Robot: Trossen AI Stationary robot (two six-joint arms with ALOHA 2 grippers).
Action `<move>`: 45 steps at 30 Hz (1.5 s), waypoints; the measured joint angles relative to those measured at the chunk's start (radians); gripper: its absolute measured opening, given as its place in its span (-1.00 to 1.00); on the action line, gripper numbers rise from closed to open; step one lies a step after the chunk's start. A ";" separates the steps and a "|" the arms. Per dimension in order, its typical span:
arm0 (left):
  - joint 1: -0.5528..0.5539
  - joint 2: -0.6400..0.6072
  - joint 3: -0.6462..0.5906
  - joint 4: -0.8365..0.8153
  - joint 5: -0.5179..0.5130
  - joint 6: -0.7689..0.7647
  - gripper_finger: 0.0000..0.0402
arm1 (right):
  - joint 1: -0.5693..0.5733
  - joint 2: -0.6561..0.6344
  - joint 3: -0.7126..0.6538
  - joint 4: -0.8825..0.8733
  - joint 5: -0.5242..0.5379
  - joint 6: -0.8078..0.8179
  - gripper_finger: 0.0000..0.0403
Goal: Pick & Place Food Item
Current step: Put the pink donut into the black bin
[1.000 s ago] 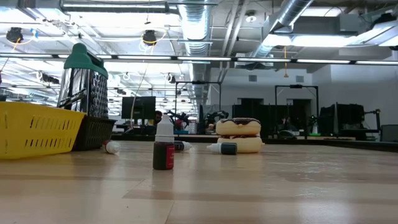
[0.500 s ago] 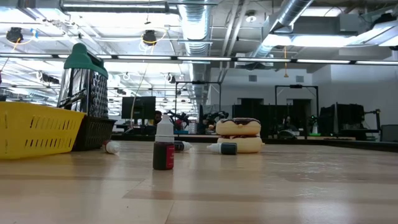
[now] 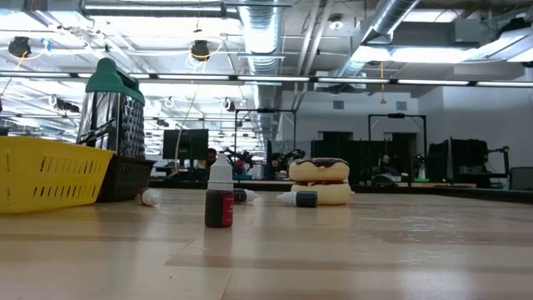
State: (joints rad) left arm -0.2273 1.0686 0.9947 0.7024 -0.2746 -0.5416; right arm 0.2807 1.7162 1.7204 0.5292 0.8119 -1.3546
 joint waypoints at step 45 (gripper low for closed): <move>-0.040 -0.009 0.100 -0.466 -0.028 0.400 0.88 | 0.178 -0.012 0.034 -0.380 0.290 0.177 -0.68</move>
State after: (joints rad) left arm -0.2672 1.0596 1.0944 0.2362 -0.3031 -0.1413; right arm 0.4587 1.7042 1.7546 0.1490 1.1015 -1.1774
